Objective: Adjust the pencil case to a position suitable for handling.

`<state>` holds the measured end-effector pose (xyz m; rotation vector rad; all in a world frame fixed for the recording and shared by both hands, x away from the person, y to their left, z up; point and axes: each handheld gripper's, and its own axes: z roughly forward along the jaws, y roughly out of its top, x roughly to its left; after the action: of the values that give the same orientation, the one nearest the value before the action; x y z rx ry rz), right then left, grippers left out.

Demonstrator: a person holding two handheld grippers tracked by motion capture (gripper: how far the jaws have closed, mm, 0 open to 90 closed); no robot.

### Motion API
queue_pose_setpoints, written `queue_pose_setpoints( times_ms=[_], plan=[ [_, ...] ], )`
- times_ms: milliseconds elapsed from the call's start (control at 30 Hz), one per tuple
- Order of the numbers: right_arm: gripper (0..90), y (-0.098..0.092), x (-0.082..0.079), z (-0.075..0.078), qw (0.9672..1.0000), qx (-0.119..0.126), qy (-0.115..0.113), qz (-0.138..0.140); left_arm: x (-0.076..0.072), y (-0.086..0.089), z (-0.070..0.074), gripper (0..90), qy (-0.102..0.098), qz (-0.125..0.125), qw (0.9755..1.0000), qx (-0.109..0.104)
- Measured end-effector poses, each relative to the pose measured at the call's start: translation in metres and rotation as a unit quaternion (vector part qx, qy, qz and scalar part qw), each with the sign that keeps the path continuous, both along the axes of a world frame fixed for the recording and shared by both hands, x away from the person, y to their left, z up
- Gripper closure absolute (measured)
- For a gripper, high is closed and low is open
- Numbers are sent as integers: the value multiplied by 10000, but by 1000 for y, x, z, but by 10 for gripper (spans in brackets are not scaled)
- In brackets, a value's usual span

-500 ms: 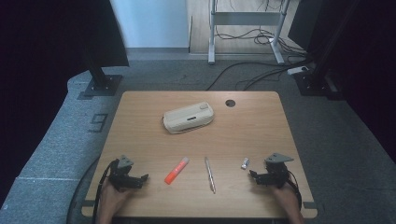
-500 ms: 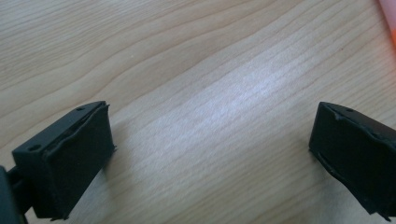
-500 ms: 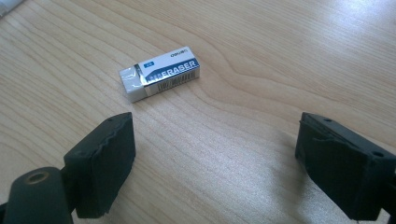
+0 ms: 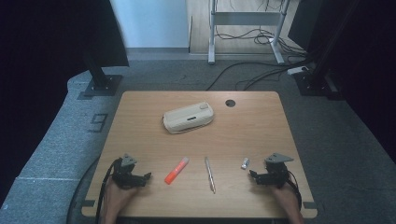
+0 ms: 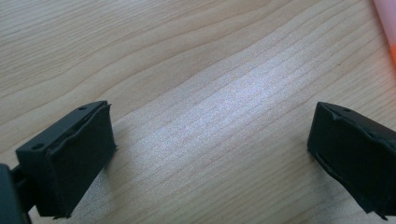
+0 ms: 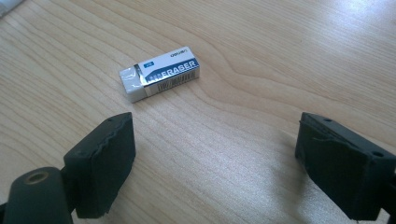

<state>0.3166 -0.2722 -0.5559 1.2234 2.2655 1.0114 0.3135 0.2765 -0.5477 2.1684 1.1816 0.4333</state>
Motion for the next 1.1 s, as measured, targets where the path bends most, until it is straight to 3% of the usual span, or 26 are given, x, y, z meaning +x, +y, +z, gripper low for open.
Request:
queue_pose_setpoints(
  times_ms=[400,567,633,933,1100],
  plan=[
    [118,0,0,0,10000,2,2,2,2,-1,3,21,69,-46,10000,28],
    [118,0,0,0,10000,3,2,3,4,-4,9,21,57,-174,9996,-227],
    [118,0,0,0,10000,2,2,2,5,-6,13,20,53,-248,9991,-344],
    [117,0,0,0,10000,3,3,3,19,-18,23,17,49,-436,9987,-260],
    [118,0,0,0,10000,1,2,2,28,-26,30,17,42,-564,9978,-348]
  ],
)
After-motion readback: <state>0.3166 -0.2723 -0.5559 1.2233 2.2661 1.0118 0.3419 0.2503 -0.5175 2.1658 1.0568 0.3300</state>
